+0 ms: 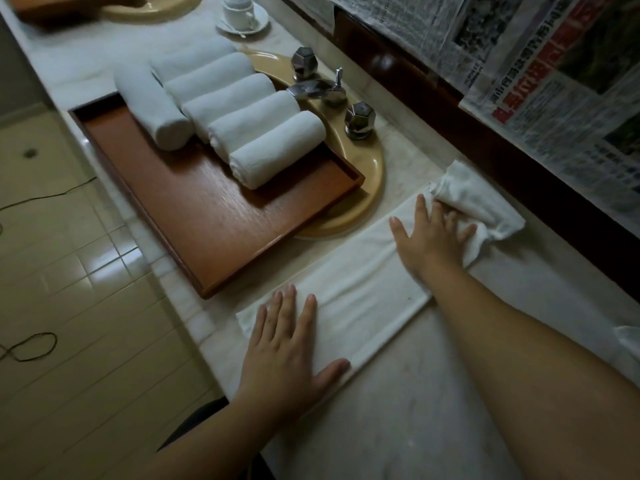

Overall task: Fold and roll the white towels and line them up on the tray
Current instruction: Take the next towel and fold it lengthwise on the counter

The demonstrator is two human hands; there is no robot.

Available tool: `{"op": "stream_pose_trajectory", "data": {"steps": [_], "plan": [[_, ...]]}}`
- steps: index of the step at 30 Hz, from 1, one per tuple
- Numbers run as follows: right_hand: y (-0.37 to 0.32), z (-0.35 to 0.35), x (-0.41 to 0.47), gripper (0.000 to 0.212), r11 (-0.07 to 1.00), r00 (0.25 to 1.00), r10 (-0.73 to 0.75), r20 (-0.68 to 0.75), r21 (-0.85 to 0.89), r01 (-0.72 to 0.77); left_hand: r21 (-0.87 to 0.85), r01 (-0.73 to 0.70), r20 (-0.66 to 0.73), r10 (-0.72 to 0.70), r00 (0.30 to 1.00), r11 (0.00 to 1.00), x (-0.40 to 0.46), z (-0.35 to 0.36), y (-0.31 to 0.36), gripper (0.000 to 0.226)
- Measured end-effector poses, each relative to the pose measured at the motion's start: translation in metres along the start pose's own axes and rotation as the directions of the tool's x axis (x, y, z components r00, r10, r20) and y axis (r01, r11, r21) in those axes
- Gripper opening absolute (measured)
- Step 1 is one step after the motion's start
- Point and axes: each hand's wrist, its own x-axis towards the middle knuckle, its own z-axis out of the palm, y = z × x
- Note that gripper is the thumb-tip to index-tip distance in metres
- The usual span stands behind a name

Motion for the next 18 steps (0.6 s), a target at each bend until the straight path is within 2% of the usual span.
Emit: {"op": "stream_pose_trajectory", "data": {"steps": [4,7,10,13,16,18], "plan": [[-0.01,0.003,-0.053,0.06,0.985,0.984,-0.042,-0.175,0.155,0.07,-0.025,0.16,-0.055,-0.161,0.985,0.987,-0.004,-0.017,-0.022,0.098],[-0.027,0.012,-0.133,0.047,0.916,0.937,-0.076,-0.342,0.348,0.201,0.03,0.154,-0.054,-0.152,0.987,0.988,-0.001,-0.036,-0.035,0.082],[-0.047,0.024,-0.22,0.04,0.864,0.904,-0.172,-0.39,0.382,0.329,0.002,0.185,-0.042,-0.184,0.982,0.983,0.009,-0.051,-0.041,0.056],[-0.063,0.038,-0.278,0.055,0.854,0.919,-0.23,-0.321,0.386,0.348,-0.213,0.291,0.076,-0.281,0.957,0.933,0.022,-0.064,-0.042,0.037],[-0.074,0.054,-0.302,0.062,0.894,0.94,-0.214,-0.267,0.334,0.298,-0.55,0.36,0.219,-0.286,0.933,0.754,0.027,-0.075,-0.043,0.031],[-0.081,0.059,-0.31,0.061,0.914,0.949,-0.162,-0.269,0.321,0.247,-0.567,0.354,0.274,-0.235,0.933,0.744,0.026,-0.078,-0.046,0.032]]}}
